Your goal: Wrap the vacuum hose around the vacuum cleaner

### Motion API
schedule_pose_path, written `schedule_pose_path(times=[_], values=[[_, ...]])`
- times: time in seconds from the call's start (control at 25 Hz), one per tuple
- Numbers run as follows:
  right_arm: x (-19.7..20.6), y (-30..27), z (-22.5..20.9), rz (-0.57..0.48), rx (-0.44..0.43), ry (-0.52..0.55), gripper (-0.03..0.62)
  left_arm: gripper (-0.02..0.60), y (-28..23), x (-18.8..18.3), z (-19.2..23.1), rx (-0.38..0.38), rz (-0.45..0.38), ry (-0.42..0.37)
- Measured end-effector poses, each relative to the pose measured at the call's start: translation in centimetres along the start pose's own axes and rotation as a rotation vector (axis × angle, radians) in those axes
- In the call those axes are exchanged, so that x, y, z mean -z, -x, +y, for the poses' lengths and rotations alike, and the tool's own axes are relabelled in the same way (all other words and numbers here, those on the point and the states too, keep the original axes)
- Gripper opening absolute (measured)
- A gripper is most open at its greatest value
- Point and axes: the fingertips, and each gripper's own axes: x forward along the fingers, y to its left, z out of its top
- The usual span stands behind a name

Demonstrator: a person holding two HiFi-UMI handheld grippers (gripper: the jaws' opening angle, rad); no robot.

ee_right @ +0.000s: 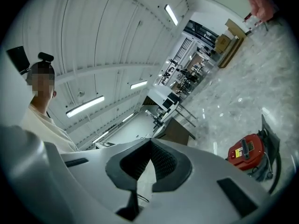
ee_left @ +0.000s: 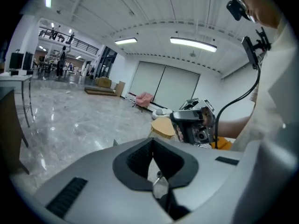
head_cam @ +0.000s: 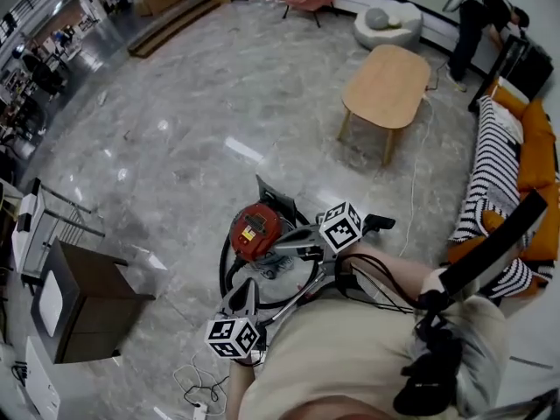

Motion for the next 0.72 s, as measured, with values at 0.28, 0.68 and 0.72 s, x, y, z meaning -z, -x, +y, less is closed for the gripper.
schedule_pose_path(times=[0.28, 0.68, 0.72], values=[[1.5, -1.2, 3.0, -0.034, -0.014, 0.053, 0.003, 0.005, 1.0, -1.3, -0.7, 0.038, -0.009, -0.076], [1.1, -2.2, 11.7, 0.029, -0.064, 0.277, 0.003, 0.005, 4.6, -3.4, -3.4, -0.007, -0.049, -0.122], [0.8, -2.4, 12.5, 0.041, -0.077, 0.310, 0.003, 0.005, 5.0, -3.9, -3.5, -0.010, -0.049, -0.138]])
